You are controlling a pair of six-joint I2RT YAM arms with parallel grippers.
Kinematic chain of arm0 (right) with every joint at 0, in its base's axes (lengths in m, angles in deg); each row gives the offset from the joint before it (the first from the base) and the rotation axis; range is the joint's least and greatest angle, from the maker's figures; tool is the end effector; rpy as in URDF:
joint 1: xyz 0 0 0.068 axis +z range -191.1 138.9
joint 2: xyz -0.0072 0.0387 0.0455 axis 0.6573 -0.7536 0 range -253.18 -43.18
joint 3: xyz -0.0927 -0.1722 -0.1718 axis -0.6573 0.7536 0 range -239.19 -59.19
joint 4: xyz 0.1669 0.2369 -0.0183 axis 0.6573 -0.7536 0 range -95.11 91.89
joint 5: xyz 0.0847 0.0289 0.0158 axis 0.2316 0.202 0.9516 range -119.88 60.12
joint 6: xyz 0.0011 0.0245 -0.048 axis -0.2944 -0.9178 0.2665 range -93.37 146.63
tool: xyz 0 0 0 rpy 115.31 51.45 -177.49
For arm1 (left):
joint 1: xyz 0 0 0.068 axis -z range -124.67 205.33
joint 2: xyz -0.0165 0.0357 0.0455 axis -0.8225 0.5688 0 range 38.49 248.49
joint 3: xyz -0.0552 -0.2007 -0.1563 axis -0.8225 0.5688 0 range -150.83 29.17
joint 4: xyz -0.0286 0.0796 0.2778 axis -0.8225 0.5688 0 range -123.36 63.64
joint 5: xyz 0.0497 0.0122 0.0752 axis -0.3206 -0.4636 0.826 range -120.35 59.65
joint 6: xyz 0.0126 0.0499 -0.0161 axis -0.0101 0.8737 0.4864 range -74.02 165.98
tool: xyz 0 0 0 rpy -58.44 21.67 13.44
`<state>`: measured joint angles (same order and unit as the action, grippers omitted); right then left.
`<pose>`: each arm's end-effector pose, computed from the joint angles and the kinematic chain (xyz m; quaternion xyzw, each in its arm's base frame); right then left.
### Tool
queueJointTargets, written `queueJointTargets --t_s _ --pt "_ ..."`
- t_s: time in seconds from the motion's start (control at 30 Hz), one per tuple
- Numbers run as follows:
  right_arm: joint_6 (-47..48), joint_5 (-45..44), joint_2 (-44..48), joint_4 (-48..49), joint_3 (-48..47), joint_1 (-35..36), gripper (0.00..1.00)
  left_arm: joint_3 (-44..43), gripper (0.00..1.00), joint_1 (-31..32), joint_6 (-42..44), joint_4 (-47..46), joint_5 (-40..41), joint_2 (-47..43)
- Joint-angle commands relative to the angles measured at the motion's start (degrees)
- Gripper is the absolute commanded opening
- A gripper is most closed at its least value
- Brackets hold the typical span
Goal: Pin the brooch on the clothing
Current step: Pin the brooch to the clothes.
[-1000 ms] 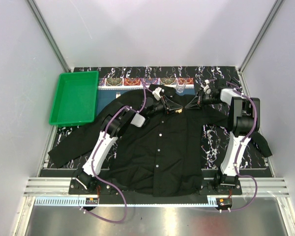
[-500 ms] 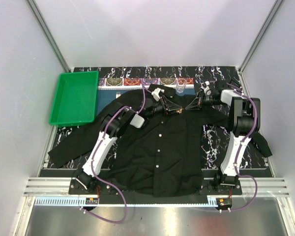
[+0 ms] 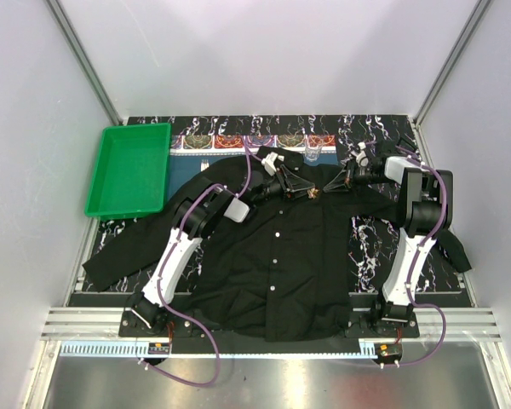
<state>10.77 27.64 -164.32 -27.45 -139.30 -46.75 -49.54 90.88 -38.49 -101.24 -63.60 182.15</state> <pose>0.4293 -0.0123 0.1051 0.0807 0.8639 0.4855 0.1067 0.3930 -0.3048 0.0434 -0.0844 0.6866 -0.7002 0.1766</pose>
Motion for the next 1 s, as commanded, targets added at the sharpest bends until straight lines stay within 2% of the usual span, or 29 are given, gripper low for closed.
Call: queueJointTargets --t_s 0.0,0.13,0.37,0.47,0.6,0.67,0.83,0.97 --pt "0.8 -0.3 3.6 1.1 0.2 -0.4 0.0 2.4 0.4 0.4 0.4 -6.4 1.8 -1.7" --pt "0.4 0.7 4.8 1.8 0.8 -0.4 0.0 1.6 0.33 0.4 1.0 -5.7 1.3 -2.0" --pt "0.5 1.4 5.4 2.1 0.9 -0.1 0.0 1.9 0.3 0.5 2.1 -3.8 1.1 -2.7" --pt "1.5 2.2 5.5 1.3 0.4 1.1 0.0 1.6 0.13 0.6 2.1 -2.9 1.3 -2.3" --pt "2.5 1.6 5.2 0.3 -0.5 1.9 0.01 -0.1 0.03 0.7 1.8 -2.0 1.1 -1.7" --pt "2.9 1.3 5.0 -0.4 -0.9 2.0 0.02 -0.8 0.02 0.8 1.8 -1.2 0.6 -1.4" --pt "4.2 -0.7 5.0 -1.9 -1.8 2.0 0.0 0.2 0.29 0.8 0.8 -3.0 0.8 -1.4" --pt "4.2 -2.4 5.7 -1.9 -1.6 1.6 0.0 3.5 0.31 -0.3 0.5 -5.4 1.3 -2.9"
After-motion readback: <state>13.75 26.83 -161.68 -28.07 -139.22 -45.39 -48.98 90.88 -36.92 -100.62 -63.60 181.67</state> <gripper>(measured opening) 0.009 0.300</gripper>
